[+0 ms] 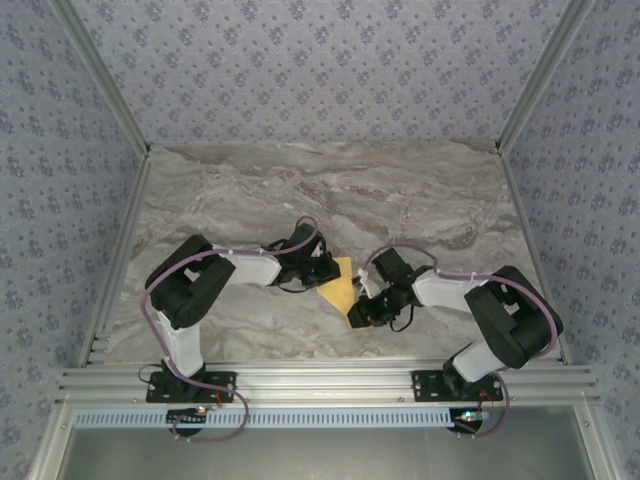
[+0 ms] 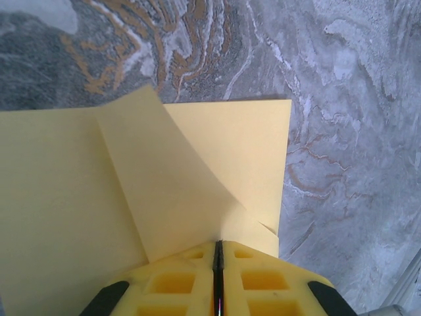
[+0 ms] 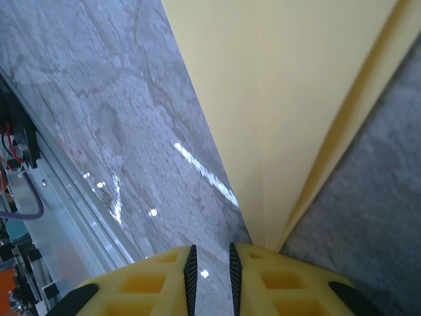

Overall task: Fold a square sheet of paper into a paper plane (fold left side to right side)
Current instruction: Fourth fold the wing at the center of the table.

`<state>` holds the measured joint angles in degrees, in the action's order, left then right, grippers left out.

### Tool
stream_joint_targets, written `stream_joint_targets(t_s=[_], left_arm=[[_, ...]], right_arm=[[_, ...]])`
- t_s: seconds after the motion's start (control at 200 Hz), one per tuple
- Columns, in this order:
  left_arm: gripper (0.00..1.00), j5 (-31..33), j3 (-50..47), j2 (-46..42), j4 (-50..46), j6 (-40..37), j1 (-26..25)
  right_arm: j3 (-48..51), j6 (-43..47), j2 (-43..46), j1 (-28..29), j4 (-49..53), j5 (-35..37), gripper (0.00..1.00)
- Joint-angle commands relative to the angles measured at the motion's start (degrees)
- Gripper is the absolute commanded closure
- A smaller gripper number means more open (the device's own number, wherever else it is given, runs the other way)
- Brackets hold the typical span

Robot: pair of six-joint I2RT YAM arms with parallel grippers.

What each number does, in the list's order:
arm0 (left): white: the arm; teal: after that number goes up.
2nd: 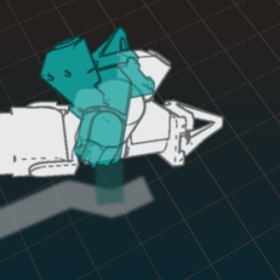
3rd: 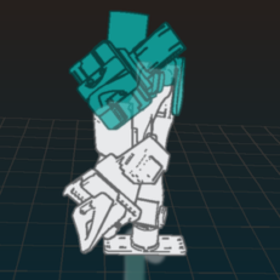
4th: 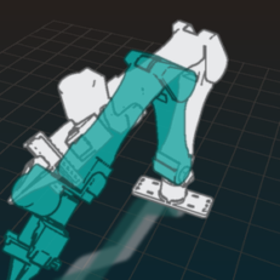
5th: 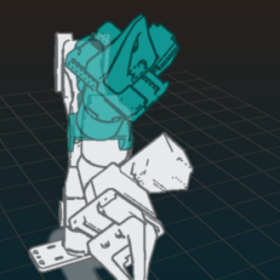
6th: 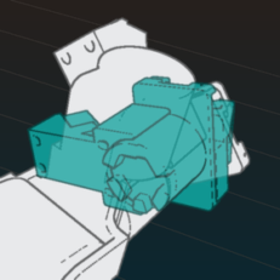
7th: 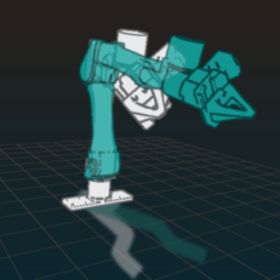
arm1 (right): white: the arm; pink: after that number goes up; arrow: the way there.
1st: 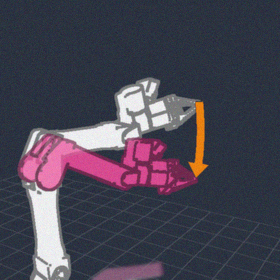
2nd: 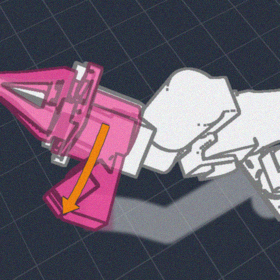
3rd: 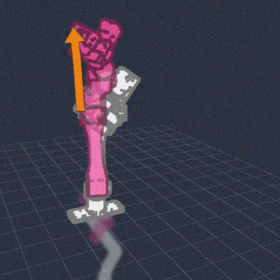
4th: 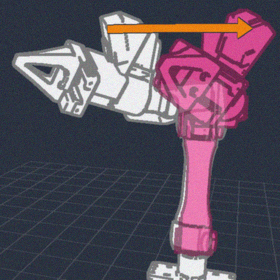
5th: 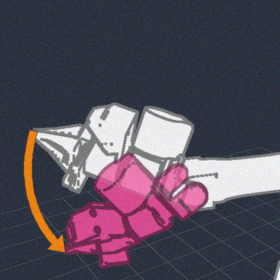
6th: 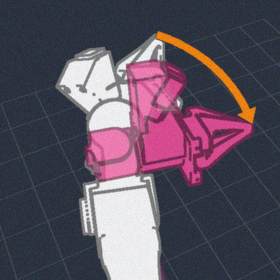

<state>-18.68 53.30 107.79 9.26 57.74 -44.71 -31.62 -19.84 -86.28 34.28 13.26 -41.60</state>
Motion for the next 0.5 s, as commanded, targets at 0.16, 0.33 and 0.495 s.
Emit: stream_joint_targets(t_s=[0.16,0.33,0.495], left_arm=[[0.92,3.1,-2.0,3.2,-7.1,-0.1,-0.3],[0.91,3.2,-2.0,3.0,-7.1,0.0,-0.3],[0.91,3.1,-1.9,3.0,-6.9,0.0,-0.3]], right_arm=[[0.8,-0.9,12.2,-2.0,6.4,-3.4,0.77],[-0.7,-4.4,12.5,-3.8,0.9,-5.9,0.81],[-3.6,-6.7,6.1,-3.5,-3.6,-1.8,0.94]])
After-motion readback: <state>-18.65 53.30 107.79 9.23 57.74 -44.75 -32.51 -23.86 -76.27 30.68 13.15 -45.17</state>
